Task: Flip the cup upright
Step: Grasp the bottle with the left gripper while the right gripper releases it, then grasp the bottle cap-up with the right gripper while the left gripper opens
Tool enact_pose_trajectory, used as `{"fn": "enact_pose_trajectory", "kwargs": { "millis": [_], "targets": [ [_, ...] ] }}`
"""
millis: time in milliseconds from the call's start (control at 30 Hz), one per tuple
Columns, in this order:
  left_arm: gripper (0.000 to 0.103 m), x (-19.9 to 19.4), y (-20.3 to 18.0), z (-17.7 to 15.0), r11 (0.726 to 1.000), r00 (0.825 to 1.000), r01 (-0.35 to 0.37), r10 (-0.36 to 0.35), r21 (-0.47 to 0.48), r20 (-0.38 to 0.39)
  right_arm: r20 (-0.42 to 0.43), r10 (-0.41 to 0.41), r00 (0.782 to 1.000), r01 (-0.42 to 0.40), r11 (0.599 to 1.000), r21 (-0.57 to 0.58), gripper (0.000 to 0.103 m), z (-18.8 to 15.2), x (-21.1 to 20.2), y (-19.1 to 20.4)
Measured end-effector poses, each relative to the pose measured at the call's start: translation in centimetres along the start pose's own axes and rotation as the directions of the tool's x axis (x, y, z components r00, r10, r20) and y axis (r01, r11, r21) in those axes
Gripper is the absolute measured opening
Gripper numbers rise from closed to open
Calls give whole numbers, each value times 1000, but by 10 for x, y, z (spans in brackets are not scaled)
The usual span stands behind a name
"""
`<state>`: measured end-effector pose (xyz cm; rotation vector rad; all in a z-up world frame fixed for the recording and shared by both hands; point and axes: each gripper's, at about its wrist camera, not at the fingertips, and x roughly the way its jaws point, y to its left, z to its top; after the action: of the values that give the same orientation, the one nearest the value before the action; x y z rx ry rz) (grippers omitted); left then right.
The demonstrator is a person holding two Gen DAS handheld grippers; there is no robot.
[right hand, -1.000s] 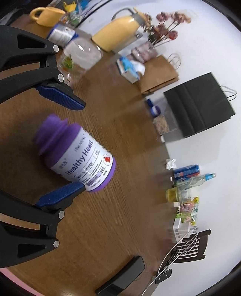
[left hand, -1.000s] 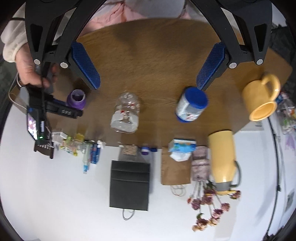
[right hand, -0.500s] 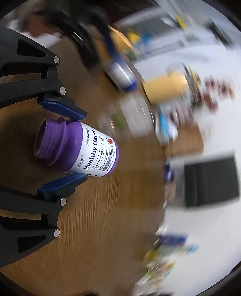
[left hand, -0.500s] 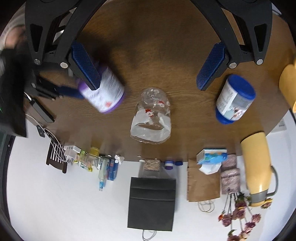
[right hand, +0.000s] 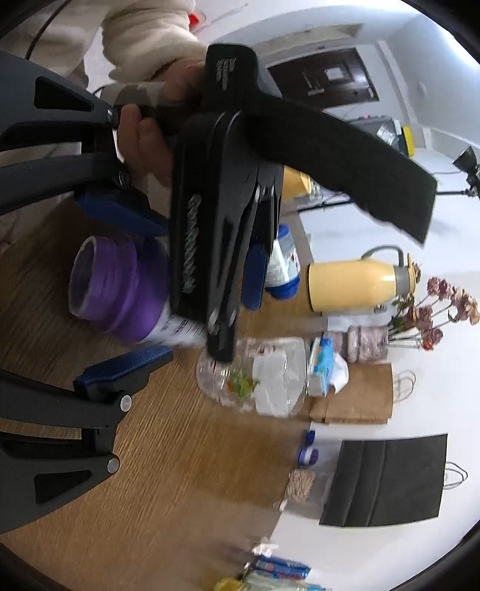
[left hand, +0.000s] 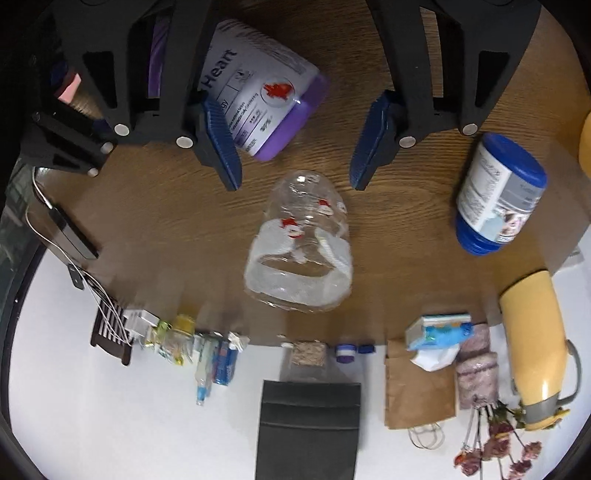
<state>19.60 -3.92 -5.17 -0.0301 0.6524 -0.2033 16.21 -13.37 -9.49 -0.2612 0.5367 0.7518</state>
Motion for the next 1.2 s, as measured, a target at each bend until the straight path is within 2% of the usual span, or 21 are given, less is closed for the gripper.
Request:
{"fn": "enact_pose_trajectory", "kwargs": {
  "millis": [100, 233, 367, 467, 533, 567, 600, 633, 667, 733, 767, 800, 867, 1033, 1067, 1133, 1200],
  "targets": [
    [57, -4, 6, -2, 998, 998, -57, 57, -18, 21, 5, -120, 993, 119, 993, 13, 78, -4, -4, -3],
    [57, -9, 11, -6, 997, 998, -50, 51, -52, 26, 18, -136, 991, 134, 988, 83, 78, -7, -7, -13],
    [57, -16, 3, -7, 997, 995, -82, 81, 12, 53, 7, -218, 976, 215, 967, 134, 78, -6, -10, -24],
    [59, -18, -1, -5, 994, 995, -98, 96, 58, 35, -3, -229, 973, 225, 955, 194, 78, -9, -14, -33],
    [60, -22, -2, -1, 996, 998, -55, 53, 73, 26, -3, -236, 972, 231, 950, 210, 78, -12, -19, -35],
    [69, -26, -3, 2, 997, 1000, -13, 12, 75, 22, 0, -241, 971, 235, 947, 217, 78, -11, -20, -37],
    [88, -27, -5, 5, 996, 999, 45, -45, 79, 6, 6, -247, 969, 239, 943, 233, 78, -12, -25, -40],
    [96, -24, -9, 7, 987, 991, 131, -127, 98, -47, 10, -253, 967, 243, 939, 245, 78, -13, -28, -42],
    [99, -19, -14, 8, 976, 980, 184, -173, 120, -95, 14, -262, 965, 250, 933, 261, 78, -14, -33, -46],
    [92, -5, -25, 7, 963, 967, 218, -191, 160, -170, 10, -272, 962, 258, 925, 278, 78, -16, -40, -53],
    [82, 2, -31, 7, 955, 959, 232, -193, 183, -209, -4, -301, 954, 291, 916, 276, 78, -18, -41, -55],
    [64, 10, -35, 7, 953, 955, 220, -168, 207, -243, -13, -316, 949, 307, 909, 282, 78, -20, -45, -59],
    [62, 22, -40, 8, 949, 937, 228, -153, 219, -314, -3, -293, 956, 279, 907, 316, 78, -24, -54, -66],
    [60, 31, -65, 0, 928, 925, 217, -96, 304, -368, 14, -312, 950, 288, 893, 346, 78, -29, -71, -74],
    [60, 33, -69, 0, 925, 926, 214, -89, 315, -366, 17, -304, 952, 279, 893, 354, 78, -29, -73, -76],
    [60, 30, -71, 2, 926, 942, 199, -91, 320, -323, 35, -286, 958, 252, 889, 382, 78, -28, -78, -82],
    [60, 19, -75, 12, 925, 963, 194, -117, 325, -243, 67, -260, 963, 212, 888, 408, 78, -25, -86, -90]
  ]
}}
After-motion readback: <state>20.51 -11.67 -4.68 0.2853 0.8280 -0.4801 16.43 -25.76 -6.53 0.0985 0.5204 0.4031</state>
